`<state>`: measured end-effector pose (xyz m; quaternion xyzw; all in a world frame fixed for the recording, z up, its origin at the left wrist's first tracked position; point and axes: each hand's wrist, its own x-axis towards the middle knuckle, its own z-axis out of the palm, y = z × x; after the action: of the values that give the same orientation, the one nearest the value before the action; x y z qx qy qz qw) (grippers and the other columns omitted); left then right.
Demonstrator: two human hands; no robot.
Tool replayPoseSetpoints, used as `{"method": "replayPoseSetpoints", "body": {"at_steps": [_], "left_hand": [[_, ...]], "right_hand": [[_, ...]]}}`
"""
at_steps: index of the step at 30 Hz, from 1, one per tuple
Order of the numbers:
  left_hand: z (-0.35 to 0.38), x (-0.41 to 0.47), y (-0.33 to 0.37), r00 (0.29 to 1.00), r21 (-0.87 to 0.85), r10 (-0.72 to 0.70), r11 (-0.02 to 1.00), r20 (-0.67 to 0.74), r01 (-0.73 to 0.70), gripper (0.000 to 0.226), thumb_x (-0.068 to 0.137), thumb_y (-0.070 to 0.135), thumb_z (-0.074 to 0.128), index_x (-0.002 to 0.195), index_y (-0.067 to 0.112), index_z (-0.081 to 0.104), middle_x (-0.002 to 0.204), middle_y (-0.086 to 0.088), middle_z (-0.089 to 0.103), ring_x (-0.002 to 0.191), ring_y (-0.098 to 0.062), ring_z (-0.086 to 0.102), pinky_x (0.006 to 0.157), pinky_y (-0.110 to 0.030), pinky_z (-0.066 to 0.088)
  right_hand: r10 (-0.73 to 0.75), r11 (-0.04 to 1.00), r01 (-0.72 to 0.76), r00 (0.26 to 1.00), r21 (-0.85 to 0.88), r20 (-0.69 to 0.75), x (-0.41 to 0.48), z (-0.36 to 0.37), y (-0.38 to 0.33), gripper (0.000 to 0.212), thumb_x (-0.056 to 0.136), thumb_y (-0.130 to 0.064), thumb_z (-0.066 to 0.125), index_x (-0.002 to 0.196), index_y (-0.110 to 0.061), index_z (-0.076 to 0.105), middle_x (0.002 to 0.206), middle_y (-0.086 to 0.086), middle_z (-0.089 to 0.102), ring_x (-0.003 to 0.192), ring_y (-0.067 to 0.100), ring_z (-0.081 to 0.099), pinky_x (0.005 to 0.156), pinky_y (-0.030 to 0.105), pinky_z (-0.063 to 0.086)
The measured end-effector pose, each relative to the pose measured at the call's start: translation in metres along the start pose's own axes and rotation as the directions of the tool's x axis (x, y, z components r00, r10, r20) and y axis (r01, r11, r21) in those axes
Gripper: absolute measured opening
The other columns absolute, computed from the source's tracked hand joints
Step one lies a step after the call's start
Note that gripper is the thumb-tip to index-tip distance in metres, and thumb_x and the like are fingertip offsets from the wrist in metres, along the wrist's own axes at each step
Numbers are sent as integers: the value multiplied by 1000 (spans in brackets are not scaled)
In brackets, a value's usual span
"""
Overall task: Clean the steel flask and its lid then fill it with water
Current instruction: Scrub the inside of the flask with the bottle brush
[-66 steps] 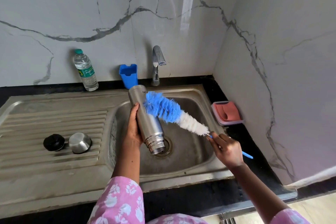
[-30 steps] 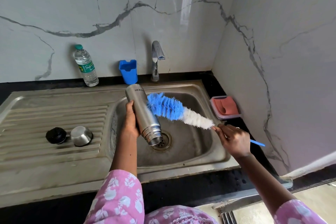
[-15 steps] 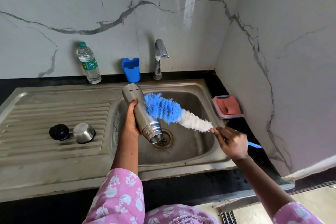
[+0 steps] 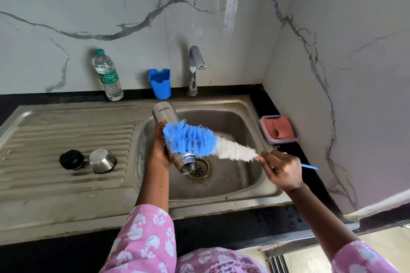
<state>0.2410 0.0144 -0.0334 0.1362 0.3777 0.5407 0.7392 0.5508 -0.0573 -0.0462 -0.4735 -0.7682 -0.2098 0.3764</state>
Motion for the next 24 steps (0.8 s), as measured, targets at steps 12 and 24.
{"method": "replayPoseSetpoints", "body": {"at_steps": [12, 24], "left_hand": [[-3, 4, 2, 1000, -26, -2, 1000, 27, 2, 90, 60, 51, 75, 135, 10, 48, 127, -14, 54, 103, -31, 61, 77, -43, 55], [-4, 7, -8, 996, 1, 26, 1000, 91, -26, 58, 80, 58, 57, 118, 14, 57, 98, -6, 63, 75, -20, 65, 66, -29, 55]], "right_hand": [[107, 993, -107, 994, -47, -6, -3, 6, 2, 47, 98, -41, 45, 74, -12, 73, 52, 0, 55, 39, 23, 52, 32, 27, 37], [124, 990, -125, 992, -62, -22, -5, 8, 4, 46, 98, -40, 44, 76, -13, 74, 53, 0, 58, 39, 23, 54, 33, 24, 38]]}}
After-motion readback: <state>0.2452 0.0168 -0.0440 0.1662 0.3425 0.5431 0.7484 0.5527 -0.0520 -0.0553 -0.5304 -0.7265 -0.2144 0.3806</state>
